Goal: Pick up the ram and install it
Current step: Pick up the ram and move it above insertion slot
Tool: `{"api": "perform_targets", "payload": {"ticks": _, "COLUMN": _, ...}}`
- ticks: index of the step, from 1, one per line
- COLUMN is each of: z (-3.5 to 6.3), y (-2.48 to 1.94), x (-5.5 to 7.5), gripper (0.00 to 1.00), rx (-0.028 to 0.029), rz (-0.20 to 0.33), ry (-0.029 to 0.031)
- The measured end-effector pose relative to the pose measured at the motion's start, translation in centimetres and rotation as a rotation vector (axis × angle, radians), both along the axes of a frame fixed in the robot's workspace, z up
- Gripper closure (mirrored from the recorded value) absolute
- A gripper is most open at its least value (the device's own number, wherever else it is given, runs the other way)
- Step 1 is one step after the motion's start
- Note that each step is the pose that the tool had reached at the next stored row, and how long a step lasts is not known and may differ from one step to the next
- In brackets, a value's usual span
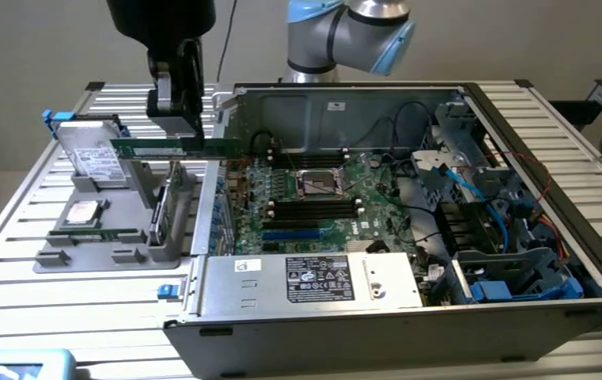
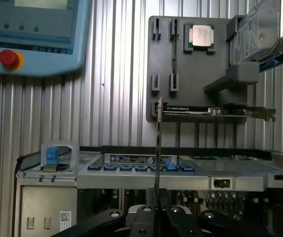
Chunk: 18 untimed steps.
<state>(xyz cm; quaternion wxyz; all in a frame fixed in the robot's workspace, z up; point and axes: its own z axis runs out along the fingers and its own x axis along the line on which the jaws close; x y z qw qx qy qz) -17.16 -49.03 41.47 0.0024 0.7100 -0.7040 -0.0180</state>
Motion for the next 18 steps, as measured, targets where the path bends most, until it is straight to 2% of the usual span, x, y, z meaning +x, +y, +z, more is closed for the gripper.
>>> {"api": "perform_targets", "payload": {"ticks": 12, "z": -0.01, "y": 0.03, "x": 5.4, "gripper": 0.87, "rx": -0.0001, "rz": 0.0, "ry": 0.0005}}
{"api": "perform_targets", "payload": {"ticks": 16, "z": -0.03, "y": 0.22, "x": 7.3, "gripper": 0.87, "rx": -0.0007, "rz": 0.0, "ry": 0.0005}}
{"api": "perform_targets", "payload": {"ticks": 18, "z": -0.06, "y": 0.45, "x": 8.2, "gripper": 0.87, "rx": -0.0018, "rz": 0.0, "ry": 0.0006}}
